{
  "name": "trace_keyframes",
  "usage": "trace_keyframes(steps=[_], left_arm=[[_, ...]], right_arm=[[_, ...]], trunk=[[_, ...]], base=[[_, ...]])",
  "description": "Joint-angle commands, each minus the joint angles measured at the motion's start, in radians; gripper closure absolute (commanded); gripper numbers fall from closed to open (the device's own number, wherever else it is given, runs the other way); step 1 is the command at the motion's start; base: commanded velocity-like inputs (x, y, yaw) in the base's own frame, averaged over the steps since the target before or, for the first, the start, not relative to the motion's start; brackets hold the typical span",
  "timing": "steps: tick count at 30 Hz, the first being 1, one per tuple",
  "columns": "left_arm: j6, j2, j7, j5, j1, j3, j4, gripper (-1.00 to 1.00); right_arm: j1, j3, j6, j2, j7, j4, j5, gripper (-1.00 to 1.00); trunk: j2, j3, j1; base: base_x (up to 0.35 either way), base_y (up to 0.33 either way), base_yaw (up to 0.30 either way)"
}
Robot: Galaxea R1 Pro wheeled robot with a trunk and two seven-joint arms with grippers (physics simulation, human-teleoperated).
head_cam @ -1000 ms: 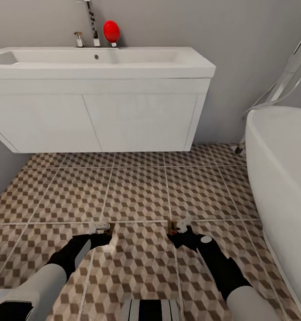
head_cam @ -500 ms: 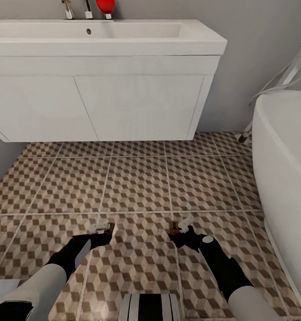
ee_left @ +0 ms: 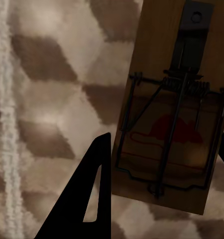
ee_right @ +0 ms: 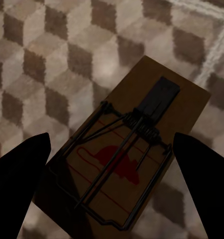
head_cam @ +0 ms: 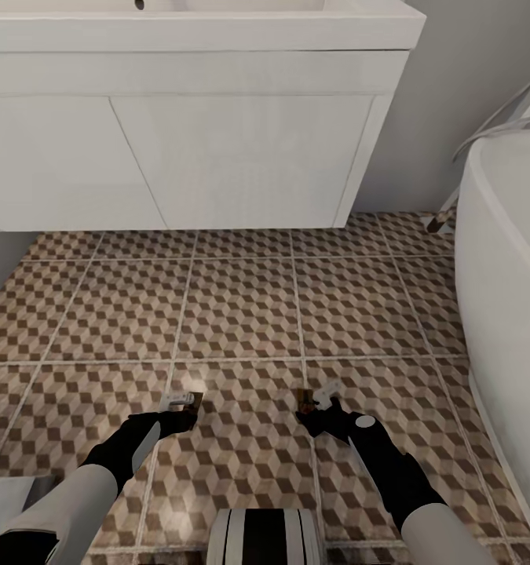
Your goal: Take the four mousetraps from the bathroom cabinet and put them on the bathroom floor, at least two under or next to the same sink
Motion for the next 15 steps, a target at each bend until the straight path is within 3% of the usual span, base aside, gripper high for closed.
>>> trace_keyframes(steps=[1, 7, 15], left_arm=[[0.005, 0.002, 0.004, 0.008, 0.000, -0.008, -0.002, 1.00], [0.005, 0.001, 0.004, 0.008, 0.000, -0.010, -0.002, 1.00], [0.004, -0.001, 0.004, 0.008, 0.000, -0.046, -0.002, 1.00]], right_arm=[[0.000, -0.001, 0.004, 0.000, 0.005, -0.002, 0.010, 1.00], [0.000, -0.001, 0.004, 0.001, 0.005, -0.002, 0.010, 1.00], [0.000, -0.001, 0.004, 0.000, 0.005, -0.002, 0.010, 1.00]], trunk=[[0.000, -0.002, 0.000], [0.000, -0.012, 0.000], [0.000, -0.020, 0.000]], base=[[0.000, 0.000, 0.000], [0.000, 0.000, 0.000], [0.000, 0.000, 0.000]])
